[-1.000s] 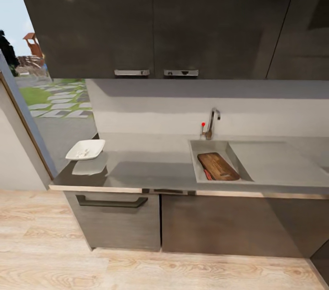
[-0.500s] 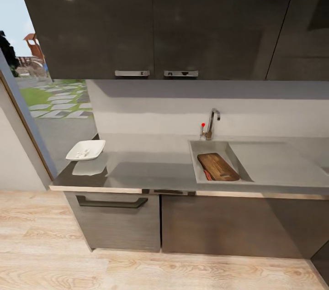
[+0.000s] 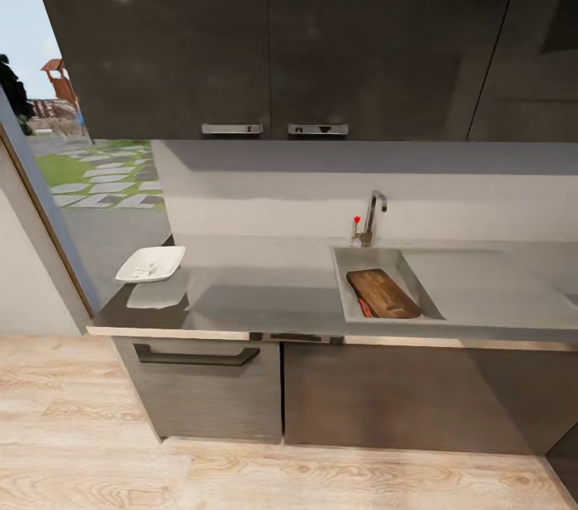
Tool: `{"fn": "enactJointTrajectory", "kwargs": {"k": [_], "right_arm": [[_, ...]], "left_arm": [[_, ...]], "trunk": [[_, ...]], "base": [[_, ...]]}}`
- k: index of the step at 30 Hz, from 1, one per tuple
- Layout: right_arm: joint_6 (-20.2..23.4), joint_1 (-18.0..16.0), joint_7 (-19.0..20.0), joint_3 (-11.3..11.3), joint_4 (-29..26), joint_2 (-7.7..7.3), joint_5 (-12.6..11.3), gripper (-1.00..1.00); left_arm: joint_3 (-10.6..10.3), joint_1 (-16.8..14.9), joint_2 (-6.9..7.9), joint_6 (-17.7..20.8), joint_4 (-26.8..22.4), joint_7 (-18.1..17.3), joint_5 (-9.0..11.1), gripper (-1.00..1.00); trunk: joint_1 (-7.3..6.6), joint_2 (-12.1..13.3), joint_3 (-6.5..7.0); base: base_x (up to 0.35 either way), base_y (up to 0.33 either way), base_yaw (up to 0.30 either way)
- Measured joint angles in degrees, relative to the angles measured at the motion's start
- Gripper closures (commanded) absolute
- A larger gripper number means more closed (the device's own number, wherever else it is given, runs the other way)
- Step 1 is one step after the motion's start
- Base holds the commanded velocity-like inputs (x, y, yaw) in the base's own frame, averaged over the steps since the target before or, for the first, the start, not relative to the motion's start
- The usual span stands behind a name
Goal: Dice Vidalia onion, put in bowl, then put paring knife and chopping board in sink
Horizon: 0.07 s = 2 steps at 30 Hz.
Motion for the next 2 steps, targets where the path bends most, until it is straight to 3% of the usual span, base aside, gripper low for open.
{"fn": "enactJointTrajectory", "kwargs": {"k": [2], "right_arm": [[0.0,0.0,0.0,0.02,-0.01,0.0,0.0,-1.0]], "left_arm": [[0.0,0.0,0.0,0.0,0.0,0.0,0.0,-1.0]], "trunk": [[0.0,0.0,0.0]], "base": [[0.0,0.0,0.0]]}}
